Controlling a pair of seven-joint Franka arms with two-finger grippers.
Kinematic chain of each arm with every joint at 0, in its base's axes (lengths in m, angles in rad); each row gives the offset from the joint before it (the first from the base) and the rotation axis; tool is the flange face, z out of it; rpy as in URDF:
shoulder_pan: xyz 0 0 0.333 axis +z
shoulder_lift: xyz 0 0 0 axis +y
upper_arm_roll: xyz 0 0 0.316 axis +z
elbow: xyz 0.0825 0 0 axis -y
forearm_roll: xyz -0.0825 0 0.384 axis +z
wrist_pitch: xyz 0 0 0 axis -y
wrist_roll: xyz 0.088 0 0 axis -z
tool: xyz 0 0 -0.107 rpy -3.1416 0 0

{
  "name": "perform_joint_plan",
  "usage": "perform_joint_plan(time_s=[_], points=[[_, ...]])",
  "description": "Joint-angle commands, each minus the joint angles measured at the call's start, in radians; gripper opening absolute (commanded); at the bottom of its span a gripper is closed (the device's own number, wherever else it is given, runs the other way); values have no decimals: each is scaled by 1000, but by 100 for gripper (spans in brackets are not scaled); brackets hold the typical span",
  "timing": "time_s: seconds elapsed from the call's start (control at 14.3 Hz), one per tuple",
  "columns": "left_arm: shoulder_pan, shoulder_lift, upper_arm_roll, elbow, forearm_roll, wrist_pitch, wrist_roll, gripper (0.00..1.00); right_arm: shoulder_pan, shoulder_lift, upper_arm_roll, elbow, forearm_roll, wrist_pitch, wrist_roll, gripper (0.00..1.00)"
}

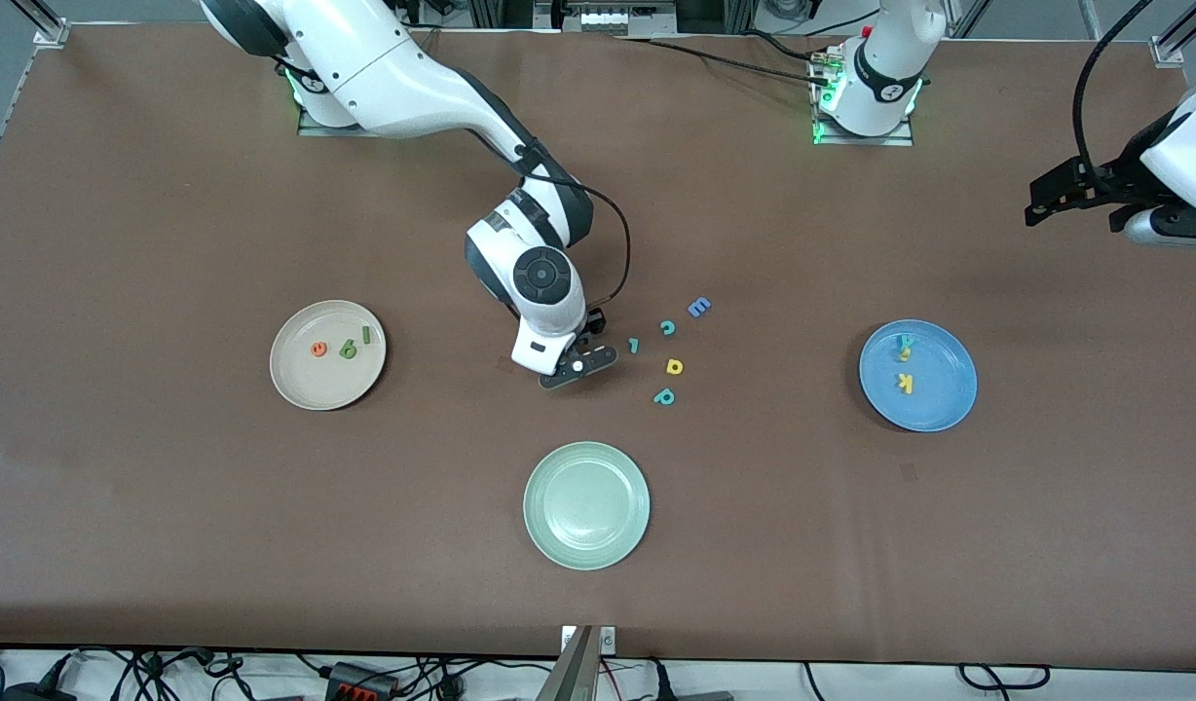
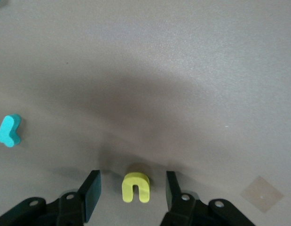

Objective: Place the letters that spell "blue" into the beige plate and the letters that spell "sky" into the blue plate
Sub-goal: 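Reach and grasp the yellow n with the right gripper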

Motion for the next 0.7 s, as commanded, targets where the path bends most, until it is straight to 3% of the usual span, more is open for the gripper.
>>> perform_joint_plan(time_s=[0.0,0.07,0.14,0.63], points=[[13,34,-2,51,-17,-17,16,100,12,19,-8,29,-15,3,23,59],[13,46,-2,68,-17,-17,15,100,12,19,-8,29,-15,0,22,54],[12,57,-2,76,-17,-13,13,100,12,19,-8,29,-11,-3,23,37],[12,89,-10,114,-17,20,6,100,12,13,-6,29,-11,-7,49,36]])
